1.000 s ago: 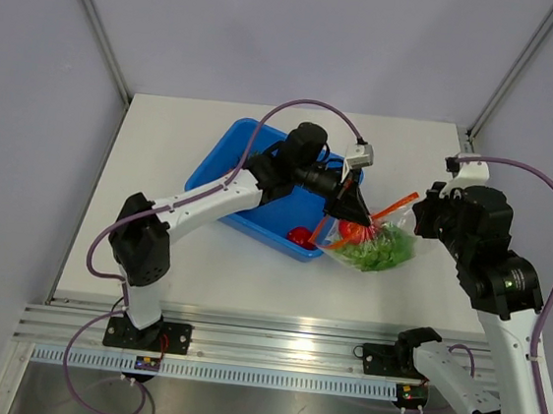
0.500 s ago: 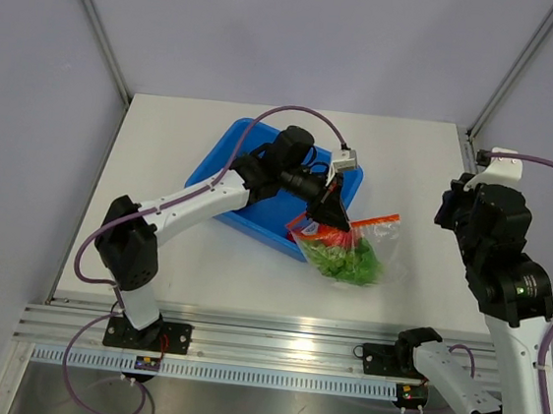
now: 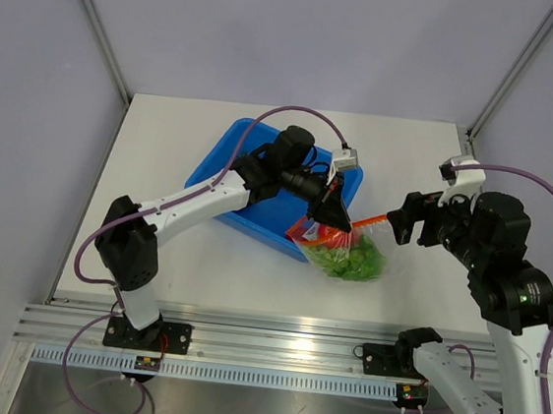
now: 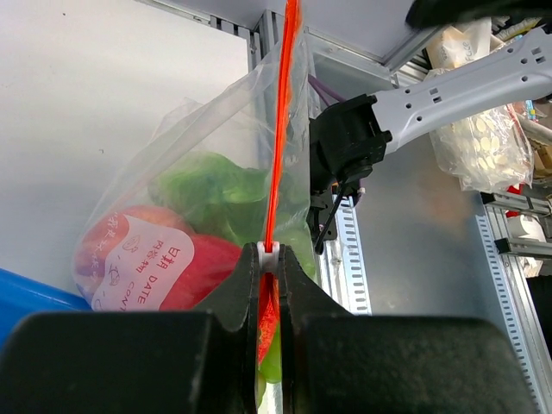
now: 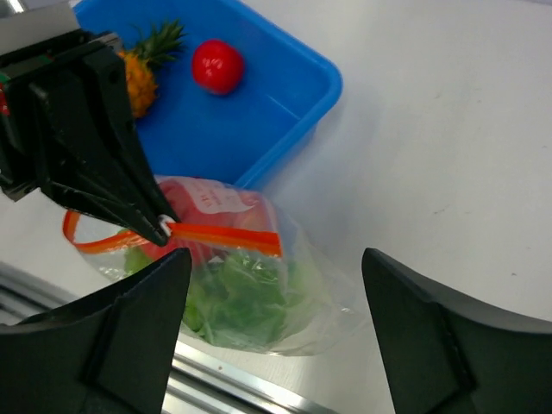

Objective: Place the food in the zip-top bag and seal the zipper
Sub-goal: Adjust the zipper on the food storage bag.

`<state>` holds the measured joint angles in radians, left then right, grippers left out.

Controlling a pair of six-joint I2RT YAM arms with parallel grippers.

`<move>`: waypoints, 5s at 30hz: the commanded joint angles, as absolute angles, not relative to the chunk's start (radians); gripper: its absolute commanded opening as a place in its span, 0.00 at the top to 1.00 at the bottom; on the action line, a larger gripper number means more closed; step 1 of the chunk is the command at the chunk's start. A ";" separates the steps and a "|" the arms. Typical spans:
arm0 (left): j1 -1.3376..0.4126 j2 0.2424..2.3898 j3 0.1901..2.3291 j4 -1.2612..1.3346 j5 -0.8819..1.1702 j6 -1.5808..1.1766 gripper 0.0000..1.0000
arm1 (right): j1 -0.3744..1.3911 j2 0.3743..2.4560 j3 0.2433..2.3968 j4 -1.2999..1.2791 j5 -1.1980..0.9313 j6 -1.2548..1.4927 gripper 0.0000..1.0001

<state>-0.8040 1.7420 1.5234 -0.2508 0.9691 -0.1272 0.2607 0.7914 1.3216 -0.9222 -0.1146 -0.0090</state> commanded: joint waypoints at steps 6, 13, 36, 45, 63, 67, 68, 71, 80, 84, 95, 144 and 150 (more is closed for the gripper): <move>-0.802 1.677 1.537 -0.155 1.023 -0.156 1.00 | 0.256 0.830 1.244 -0.902 -0.319 -0.037 0.09; -0.802 1.667 1.543 -0.137 1.015 -0.179 1.00 | 0.256 0.851 1.230 -0.851 -0.368 -0.006 0.71; -0.821 1.703 1.546 -0.149 1.009 -0.173 1.00 | 0.258 0.807 1.210 -0.830 0.374 0.247 1.00; -0.821 1.690 1.511 -0.196 0.989 -0.135 1.00 | 0.256 0.813 1.209 -0.834 0.408 0.267 1.00; -0.905 1.798 1.603 -0.196 0.884 -0.178 1.00 | 0.258 0.675 1.011 -0.629 0.107 0.230 1.00; -0.907 1.844 1.601 -0.161 0.851 -0.198 1.00 | 0.258 0.629 0.944 -0.601 0.141 0.207 1.00; -0.908 1.862 1.609 -0.160 0.847 -0.201 1.00 | 0.258 0.627 0.933 -0.600 0.159 0.209 1.00; -0.911 1.885 1.621 -0.158 0.844 -0.219 0.81 | 0.256 0.623 0.890 -0.594 0.184 0.219 1.00; -0.917 1.810 1.625 -0.199 0.727 -0.203 0.40 | 0.258 0.557 0.821 -0.525 0.192 0.196 1.00; -0.914 1.750 1.602 -0.270 0.623 -0.152 0.41 | 0.258 0.520 0.799 -0.508 0.179 0.183 1.00; -0.900 1.640 1.333 -0.263 0.486 -0.008 0.39 | 0.258 0.494 0.827 -0.525 0.170 0.161 1.00; -0.884 1.718 1.388 -0.071 0.649 -0.247 1.00 | 0.258 0.552 1.063 -0.744 0.069 0.072 0.55; -0.916 1.732 1.376 -0.011 0.598 -0.370 1.00 | 0.258 0.614 1.092 -0.810 0.005 0.069 0.40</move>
<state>-0.8993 1.7256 1.3350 -0.0982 0.6201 -0.2840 0.2607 0.5869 1.0485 -0.7738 0.0395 0.0788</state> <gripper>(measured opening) 0.005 0.591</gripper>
